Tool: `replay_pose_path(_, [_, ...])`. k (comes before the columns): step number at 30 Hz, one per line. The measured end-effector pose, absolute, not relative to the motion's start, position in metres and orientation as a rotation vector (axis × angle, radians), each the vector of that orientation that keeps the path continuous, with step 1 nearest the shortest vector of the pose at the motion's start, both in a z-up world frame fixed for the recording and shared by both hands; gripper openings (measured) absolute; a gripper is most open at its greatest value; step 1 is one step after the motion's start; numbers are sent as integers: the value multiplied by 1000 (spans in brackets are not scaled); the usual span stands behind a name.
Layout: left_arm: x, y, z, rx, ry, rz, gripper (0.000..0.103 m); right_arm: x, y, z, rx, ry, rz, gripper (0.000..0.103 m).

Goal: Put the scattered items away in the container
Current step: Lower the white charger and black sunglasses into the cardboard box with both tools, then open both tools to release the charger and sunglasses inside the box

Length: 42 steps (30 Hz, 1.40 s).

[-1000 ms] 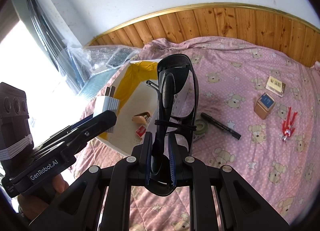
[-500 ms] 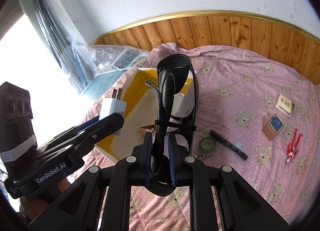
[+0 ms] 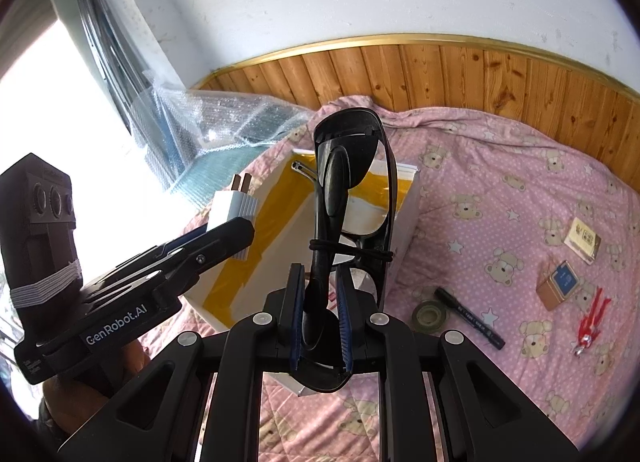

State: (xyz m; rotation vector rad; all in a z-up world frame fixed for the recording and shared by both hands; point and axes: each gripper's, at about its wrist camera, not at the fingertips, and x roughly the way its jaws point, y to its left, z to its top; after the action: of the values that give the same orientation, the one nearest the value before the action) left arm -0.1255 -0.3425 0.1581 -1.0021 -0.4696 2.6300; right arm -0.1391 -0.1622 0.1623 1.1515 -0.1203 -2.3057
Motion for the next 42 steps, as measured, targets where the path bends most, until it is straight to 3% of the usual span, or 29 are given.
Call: replay_pose_path(42, [-224,-389,113,-1255,-382,2673,34,-220,-240,118,1243,-41,-2181,17])
